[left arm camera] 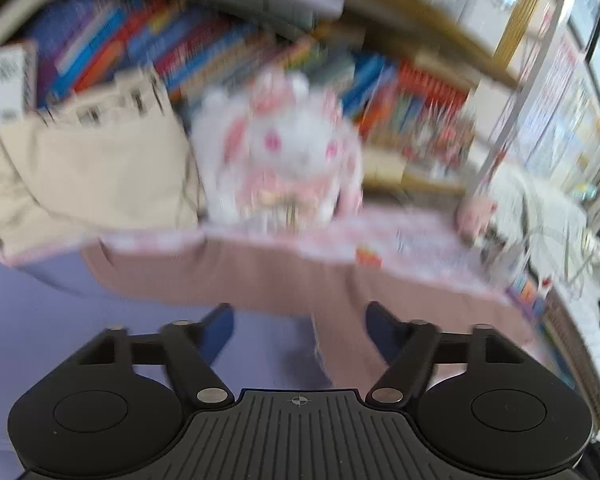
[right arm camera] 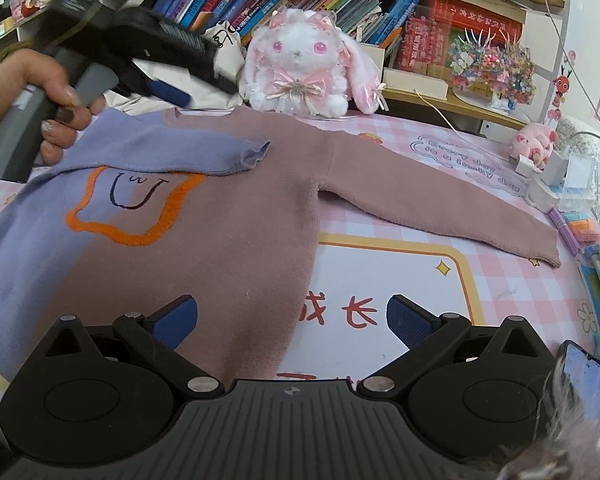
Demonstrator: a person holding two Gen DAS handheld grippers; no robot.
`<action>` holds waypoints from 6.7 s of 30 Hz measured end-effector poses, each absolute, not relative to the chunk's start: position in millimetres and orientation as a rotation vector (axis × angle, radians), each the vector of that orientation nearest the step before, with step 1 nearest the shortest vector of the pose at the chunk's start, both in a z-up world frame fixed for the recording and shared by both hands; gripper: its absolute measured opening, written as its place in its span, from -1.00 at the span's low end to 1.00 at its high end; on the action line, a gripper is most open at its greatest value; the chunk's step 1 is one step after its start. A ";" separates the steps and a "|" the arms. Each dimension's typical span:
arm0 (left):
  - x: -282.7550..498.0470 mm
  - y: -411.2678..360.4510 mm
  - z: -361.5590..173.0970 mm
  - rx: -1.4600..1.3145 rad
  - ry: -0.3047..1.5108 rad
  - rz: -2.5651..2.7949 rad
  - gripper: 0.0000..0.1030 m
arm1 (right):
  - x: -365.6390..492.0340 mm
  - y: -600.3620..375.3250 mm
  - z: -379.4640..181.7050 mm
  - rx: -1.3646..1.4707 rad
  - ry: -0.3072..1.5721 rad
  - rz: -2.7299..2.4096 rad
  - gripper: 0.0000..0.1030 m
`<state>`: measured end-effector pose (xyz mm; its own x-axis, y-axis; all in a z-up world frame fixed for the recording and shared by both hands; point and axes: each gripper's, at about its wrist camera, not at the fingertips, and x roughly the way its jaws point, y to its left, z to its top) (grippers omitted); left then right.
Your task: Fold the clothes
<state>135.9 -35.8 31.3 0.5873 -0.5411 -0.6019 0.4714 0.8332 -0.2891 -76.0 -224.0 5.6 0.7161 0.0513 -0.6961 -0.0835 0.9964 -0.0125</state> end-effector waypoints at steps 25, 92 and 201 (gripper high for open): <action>34.6 179.0 -36.1 -0.098 0.889 -0.075 0.40 | -94.5 -211.8 -8.8 0.085 0.891 -0.148 0.22; -19.0 178.1 -13.7 0.071 0.780 -0.239 0.81 | -103.0 -145.3 11.9 0.019 0.793 -0.128 0.84; -94.1 -52.8 -2.3 0.171 0.857 0.174 0.87 | 17.0 -499.7 -37.0 0.665 0.759 -0.187 -0.87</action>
<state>-94.1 -52.8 -2.3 0.6420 0.2205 -0.7343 -0.0831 0.9721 0.2193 17.0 -499.7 -37.0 0.7204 0.0750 -0.6895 0.3870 0.7815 0.4894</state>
